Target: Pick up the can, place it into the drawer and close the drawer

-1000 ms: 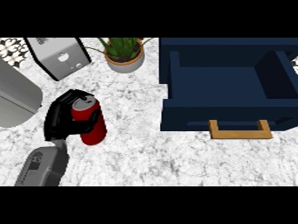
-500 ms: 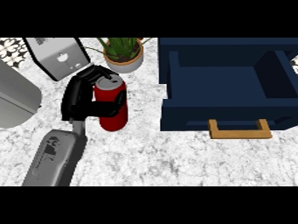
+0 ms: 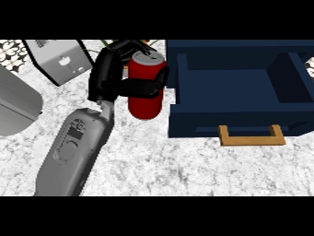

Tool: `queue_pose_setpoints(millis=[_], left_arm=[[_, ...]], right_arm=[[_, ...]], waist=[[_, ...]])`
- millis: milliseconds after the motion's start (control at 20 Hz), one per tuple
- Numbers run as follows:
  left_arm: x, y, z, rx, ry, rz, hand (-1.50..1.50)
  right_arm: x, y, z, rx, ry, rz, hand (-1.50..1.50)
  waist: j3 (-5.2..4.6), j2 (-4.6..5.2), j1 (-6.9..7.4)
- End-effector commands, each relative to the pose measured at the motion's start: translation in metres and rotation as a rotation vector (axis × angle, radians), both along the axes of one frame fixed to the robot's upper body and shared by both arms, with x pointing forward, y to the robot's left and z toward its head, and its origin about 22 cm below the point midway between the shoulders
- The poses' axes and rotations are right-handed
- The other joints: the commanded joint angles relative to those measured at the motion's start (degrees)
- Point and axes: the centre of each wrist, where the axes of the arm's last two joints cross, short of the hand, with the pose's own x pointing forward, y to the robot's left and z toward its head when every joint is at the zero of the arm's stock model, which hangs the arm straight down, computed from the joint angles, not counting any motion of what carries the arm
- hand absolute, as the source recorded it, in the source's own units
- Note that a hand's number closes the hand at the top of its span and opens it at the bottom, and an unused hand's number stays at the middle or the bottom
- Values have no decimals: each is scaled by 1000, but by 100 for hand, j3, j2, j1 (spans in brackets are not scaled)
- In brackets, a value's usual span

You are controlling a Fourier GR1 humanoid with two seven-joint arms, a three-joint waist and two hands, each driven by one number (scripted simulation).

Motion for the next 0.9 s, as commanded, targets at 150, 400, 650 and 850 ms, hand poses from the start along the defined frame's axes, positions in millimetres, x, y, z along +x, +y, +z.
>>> queue_pose_setpoints(millis=[150, 400, 650, 850], left_arm=[[17, -57, 51, 39, -50, -23, 150], [30, -79, 87, 38, -32, -27, 150], [42, -94, 107, 60, -25, -6, 150], [39, -122, 116, 77, -4, -11, 150]], right_arm=[[-1, 4, -10, -11, -4, 20, -150], [15, -5, 7, -23, 1, 0, -150], [2, 0, 6, 1, -19, -2, -150], [15, 4, 4, -3, -11, 12, -150]], waist=[[2, 8, -67], [1, 16, -50], [2, 12, -72], [4, 26, -150]])
